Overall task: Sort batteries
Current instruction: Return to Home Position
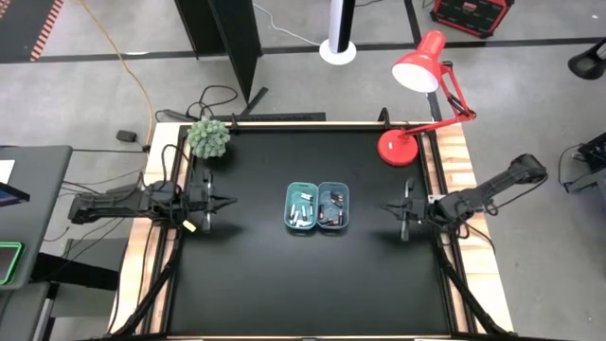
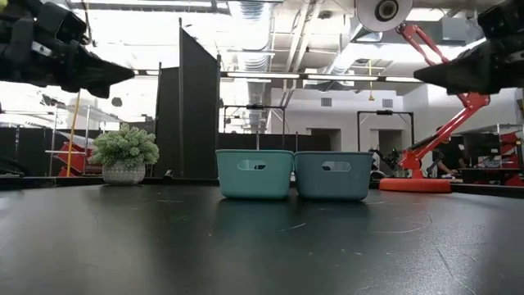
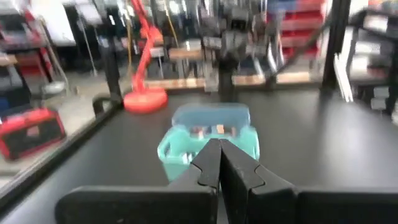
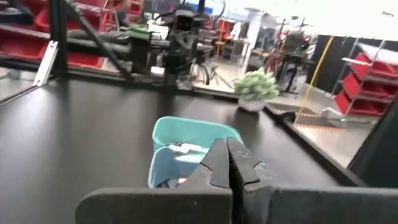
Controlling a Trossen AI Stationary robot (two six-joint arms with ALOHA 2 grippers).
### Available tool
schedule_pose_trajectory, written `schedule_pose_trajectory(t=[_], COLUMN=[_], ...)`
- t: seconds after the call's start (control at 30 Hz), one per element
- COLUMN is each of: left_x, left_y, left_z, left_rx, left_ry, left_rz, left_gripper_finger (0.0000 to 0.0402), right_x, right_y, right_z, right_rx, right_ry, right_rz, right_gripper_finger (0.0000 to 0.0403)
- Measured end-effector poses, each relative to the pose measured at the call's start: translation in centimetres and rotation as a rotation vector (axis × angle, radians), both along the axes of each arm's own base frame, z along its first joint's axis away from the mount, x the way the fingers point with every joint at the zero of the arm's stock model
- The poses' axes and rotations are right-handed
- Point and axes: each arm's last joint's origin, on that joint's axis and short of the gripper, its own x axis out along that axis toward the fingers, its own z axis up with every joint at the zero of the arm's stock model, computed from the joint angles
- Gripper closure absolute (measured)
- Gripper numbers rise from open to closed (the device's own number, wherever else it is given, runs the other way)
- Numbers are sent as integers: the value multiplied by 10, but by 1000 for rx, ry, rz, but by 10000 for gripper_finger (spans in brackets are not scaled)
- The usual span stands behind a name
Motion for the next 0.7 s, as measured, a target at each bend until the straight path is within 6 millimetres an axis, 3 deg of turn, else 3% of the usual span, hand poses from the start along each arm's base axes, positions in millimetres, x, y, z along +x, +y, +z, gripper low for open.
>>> schedule_pose_trajectory(t=[0.3, 0.7], left_x=[3, 3], left_y=[-1, -1], left_z=[-5, -6], left_rx=[12, 31], left_ry=[-11, 4], left_rz=[-34, -39], left_gripper_finger=[401, 401], right_x=[-19, -20], right_y=[-10, -12], right_z=[6, 6], right_rx=[29, 22], right_ry=[-88, -85], right_rz=[-33, -70], right_gripper_finger=[403, 403])
